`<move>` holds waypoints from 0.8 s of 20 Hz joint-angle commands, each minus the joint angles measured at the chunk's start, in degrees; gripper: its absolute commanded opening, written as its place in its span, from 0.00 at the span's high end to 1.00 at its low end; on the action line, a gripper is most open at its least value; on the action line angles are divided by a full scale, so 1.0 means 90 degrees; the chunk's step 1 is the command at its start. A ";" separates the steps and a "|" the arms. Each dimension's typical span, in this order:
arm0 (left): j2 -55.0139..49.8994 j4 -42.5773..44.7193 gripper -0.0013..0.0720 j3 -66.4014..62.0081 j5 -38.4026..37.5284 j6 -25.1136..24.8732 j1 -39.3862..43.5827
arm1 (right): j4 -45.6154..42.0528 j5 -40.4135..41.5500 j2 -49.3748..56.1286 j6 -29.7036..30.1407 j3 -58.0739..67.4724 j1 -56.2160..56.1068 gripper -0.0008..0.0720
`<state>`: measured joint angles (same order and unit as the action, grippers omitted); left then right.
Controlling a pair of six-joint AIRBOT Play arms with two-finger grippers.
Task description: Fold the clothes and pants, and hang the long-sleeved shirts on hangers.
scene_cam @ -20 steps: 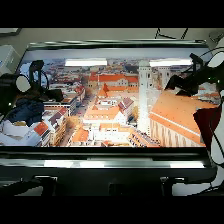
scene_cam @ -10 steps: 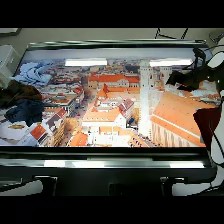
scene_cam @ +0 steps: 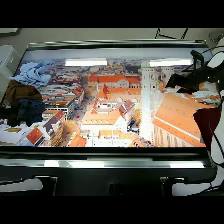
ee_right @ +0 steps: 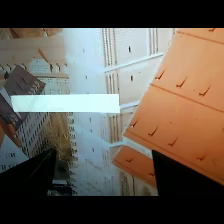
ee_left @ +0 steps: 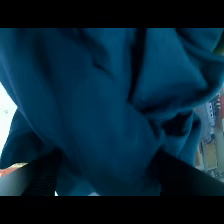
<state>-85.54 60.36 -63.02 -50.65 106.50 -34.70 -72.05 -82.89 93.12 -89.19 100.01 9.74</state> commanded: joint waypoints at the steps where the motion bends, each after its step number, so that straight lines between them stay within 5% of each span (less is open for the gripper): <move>1: -0.0102 -0.0520 0.85 0.0119 0.0578 -0.0308 0.0160 | 0.0000 -0.0765 -0.0005 -0.0017 -0.0002 -0.0007 0.04; 2: 0.0053 -0.0765 0.95 0.0073 0.0588 -0.0585 0.0189 | -0.0002 -0.0872 -0.0019 -0.0017 -0.0002 -0.0007 0.04; 8: 0.2773 -0.1365 0.95 -0.0534 0.1076 -0.1190 0.1370 | 0.0148 -0.0971 -0.0372 -0.0321 0.0000 -0.0007 0.07; 12: 0.4551 -0.1377 0.95 -0.0532 0.2310 -0.1095 0.3740 | 0.0534 -0.0942 -0.0954 -0.0352 0.0005 -0.0007 0.07; 16: 0.4643 -0.1362 0.95 -0.0529 0.3978 -0.0937 0.6443 | 0.0415 -0.0763 -0.1627 -0.0347 0.0012 -0.0007 0.07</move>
<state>-46.35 48.05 -67.66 -26.37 97.32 8.21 -68.14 -91.09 82.35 -92.18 100.03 9.74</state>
